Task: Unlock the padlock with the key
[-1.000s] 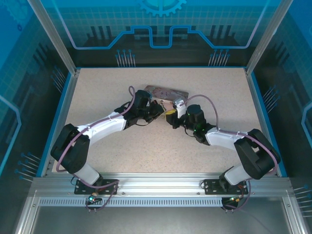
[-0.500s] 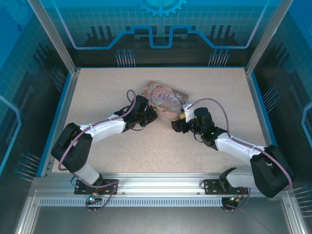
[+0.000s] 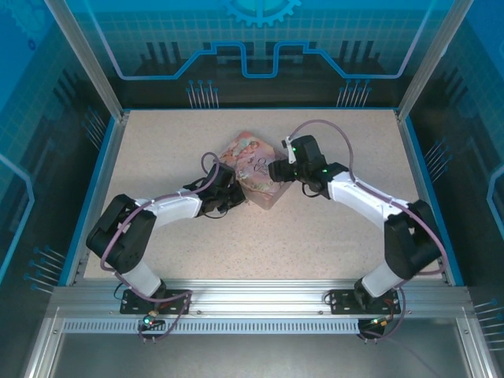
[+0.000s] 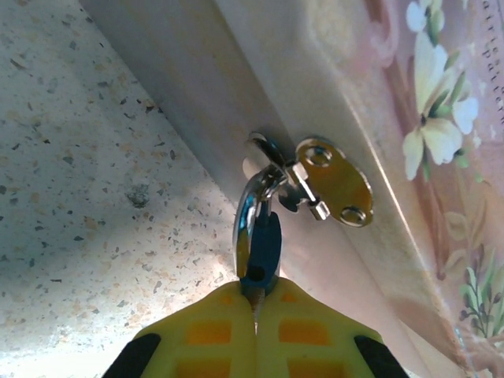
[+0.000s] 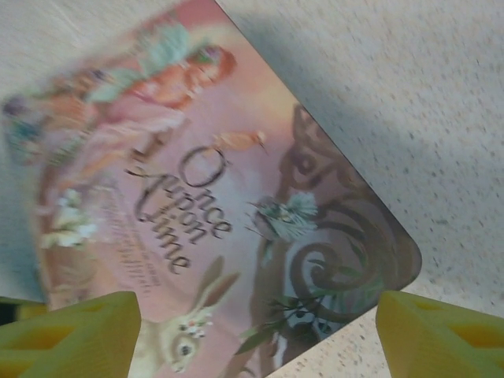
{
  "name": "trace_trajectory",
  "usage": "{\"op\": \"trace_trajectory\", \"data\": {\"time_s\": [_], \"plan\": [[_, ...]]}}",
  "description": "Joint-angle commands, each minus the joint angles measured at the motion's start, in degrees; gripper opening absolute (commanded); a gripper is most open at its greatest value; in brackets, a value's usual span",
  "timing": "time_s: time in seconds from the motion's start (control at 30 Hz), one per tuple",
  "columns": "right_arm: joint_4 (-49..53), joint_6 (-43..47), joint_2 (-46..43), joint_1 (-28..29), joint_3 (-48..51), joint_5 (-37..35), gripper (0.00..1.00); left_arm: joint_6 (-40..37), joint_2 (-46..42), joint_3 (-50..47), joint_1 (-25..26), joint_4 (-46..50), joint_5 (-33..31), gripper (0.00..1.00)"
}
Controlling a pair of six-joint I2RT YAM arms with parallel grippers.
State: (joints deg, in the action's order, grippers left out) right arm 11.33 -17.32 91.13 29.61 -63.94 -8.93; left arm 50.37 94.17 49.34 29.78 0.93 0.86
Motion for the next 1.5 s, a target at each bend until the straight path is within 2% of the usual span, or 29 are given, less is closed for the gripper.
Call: {"op": "trace_trajectory", "data": {"time_s": [0.0, 0.2, 0.43, 0.47, 0.53, 0.83, 0.93, 1.03, 1.13, 1.23, 1.33, 1.47], "plan": [[7.2, -1.7, 4.2, 1.1, -3.9, -4.9, 0.81, -2.8, 1.1, -0.6, -0.4, 0.4, -3.2, 0.0], [10.3, -1.7, 8.3, 2.4, -6.9, -9.8, 0.83, -6.3, 2.9, 0.8, 0.3, 4.0, -7.9, 0.0], [10.3, -0.9, 8.8, 2.3, -6.5, -11.5, 0.86, -8.8, 6.6, 5.8, 4.7, 8.9, -13.9, 0.0], [10.2, -0.7, 8.8, 2.2, -6.5, -11.1, 0.87, -9.3, 6.7, 6.5, 5.2, 9.6, -14.6, 0.04], [10.4, -0.2, 8.3, 1.6, -6.7, -9.8, 0.89, -9.8, 5.9, 7.3, 5.4, 10.6, -14.8, 0.27], [9.3, -2.5, 0.1, -3.0, -3.6, -0.8, 0.94, -13.5, -11.4, 4.8, 4.2, 12.3, -13.7, 0.6], [7.4, -4.5, -1.9, -4.5, -1.1, 3.6, 0.96, -14.1, -15.9, 4.9, -0.1, 13.3, -10.0, 0.67], [4.3, -7.3, -2.2, -6.1, 1.7, 8.7, 0.98, -14.9, -16.2, 5.8, -7.7, 11.2, -1.6, 0.76], [0.7, -10.6, -1.4, -7.5, 3.9, 12.8, 1.0, -16.6, -11.5, 9.8, -14.9, 9.0, 7.0, 0.88], [-2.7, -14.0, -0.1, -8.5, 5.4, 16.8, 1.0, -17.6, -3.9, 15.6, -20.1, 7.0, 13.7, 0.94], [-2.9, -15.0, 1.2, -8.6, 5.2, 16.9, 1.0, -20.4, 3.8, 22.5, -22.0, 6.8, 15.1, 0.95], [-3.7, -16.8, 3.5, -9.0, 4.5, 18.6, 1.0, -23.2, 12.6, 30.5, -22.2, 6.7, 16.2, 0.97]]}}
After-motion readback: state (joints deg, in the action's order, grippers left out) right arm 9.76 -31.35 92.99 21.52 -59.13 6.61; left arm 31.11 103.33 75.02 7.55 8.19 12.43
